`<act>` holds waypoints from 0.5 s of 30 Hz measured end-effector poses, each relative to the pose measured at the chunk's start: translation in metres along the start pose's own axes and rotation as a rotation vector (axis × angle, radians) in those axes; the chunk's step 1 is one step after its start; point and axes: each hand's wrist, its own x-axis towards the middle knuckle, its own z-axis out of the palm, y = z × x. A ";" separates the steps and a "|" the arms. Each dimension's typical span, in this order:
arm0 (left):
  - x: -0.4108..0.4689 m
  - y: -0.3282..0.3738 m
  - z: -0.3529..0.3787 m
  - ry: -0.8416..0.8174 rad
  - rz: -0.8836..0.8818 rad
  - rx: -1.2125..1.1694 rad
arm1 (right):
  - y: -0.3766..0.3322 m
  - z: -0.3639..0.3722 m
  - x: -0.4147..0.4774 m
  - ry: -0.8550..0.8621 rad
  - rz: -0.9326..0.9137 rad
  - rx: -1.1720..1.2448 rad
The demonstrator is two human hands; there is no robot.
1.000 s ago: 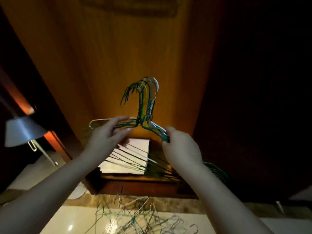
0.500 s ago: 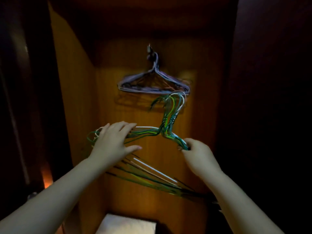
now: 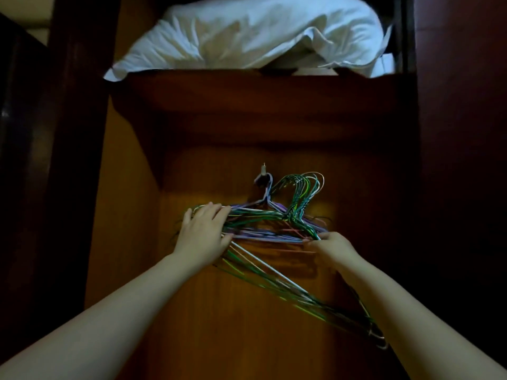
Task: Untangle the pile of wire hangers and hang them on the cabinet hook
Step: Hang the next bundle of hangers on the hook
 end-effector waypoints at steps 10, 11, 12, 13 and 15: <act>0.120 -0.019 0.086 0.065 -0.064 -0.037 | -0.013 0.002 0.177 0.041 -0.080 -0.134; 0.132 -0.022 0.092 0.083 -0.068 -0.039 | -0.017 0.002 0.191 0.040 -0.096 -0.135; 0.142 -0.025 0.098 0.099 -0.070 -0.041 | -0.020 0.002 0.203 0.023 -0.112 -0.146; 0.151 -0.028 0.103 0.115 -0.066 -0.046 | -0.024 0.004 0.214 -0.002 -0.130 -0.175; 0.164 -0.034 0.110 0.145 -0.051 -0.054 | -0.030 0.010 0.233 -0.044 -0.171 -0.258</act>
